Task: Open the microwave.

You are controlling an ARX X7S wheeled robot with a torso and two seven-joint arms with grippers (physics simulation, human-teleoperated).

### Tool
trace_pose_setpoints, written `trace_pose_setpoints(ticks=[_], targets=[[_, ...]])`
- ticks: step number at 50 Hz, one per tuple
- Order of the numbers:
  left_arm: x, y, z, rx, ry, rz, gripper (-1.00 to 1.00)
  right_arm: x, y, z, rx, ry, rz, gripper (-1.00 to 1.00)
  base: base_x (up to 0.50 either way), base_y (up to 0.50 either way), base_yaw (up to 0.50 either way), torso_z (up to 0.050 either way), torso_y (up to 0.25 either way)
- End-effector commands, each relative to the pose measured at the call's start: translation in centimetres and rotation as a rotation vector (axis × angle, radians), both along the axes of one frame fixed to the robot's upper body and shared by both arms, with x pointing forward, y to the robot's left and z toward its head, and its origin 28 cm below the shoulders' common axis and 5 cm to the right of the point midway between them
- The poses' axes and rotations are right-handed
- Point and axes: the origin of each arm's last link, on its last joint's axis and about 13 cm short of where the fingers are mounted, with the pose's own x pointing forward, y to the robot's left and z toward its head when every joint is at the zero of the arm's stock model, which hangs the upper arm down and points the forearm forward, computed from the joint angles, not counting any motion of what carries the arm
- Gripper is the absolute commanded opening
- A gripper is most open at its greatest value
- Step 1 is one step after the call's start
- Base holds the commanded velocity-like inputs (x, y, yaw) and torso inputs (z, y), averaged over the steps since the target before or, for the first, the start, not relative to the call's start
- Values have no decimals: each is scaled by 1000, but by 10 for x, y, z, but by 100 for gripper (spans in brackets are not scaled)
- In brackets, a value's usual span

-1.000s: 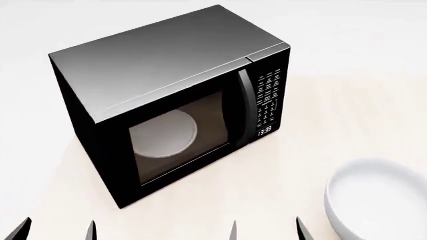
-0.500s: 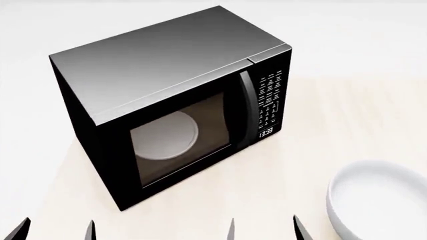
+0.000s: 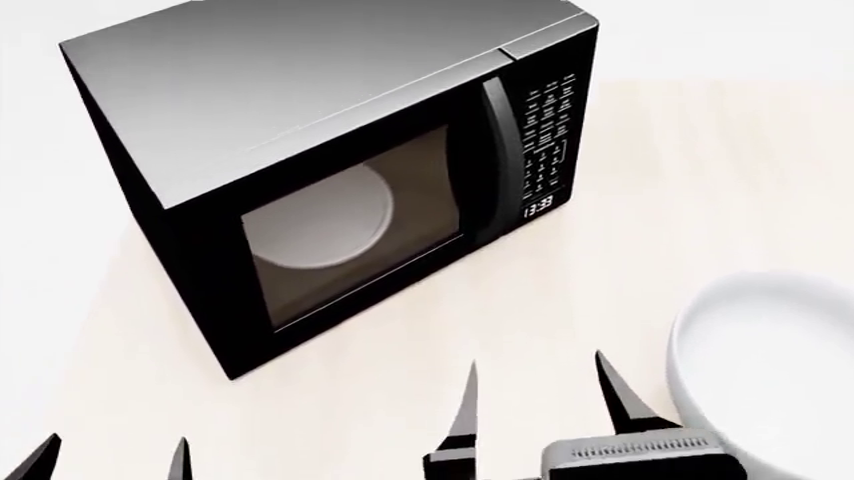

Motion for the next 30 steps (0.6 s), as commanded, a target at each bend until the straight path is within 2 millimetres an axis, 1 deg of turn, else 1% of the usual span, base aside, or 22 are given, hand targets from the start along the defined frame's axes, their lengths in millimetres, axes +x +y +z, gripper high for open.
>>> trace_pose_setpoints(ticks=[1,4,13,19,23,30], targets=[[1,0,1,-3,-2,1,100,22,-6,25,-60,-16,5,100,0,0,0,6,-162],[1,0,1,-1,-5,-2,100,26,-7,29,-66,-18,7,100,0,0,0,6,-161],[1,-2,-2,5,0,-9,100,44,-13,51,-67,-26,19,100,0,0,0,7,-131],[0,-1,1,6,-8,-6,100,55,-12,61,-94,-35,20,100,0,0,0,7,-131],[-1,-1,2,2,-7,-6,100,60,-12,67,-109,-38,22,100,0,0,0,7,-131],[0,0,2,-3,-9,-7,100,70,-12,71,-132,-28,23,100,0,0,0,7,-131]])
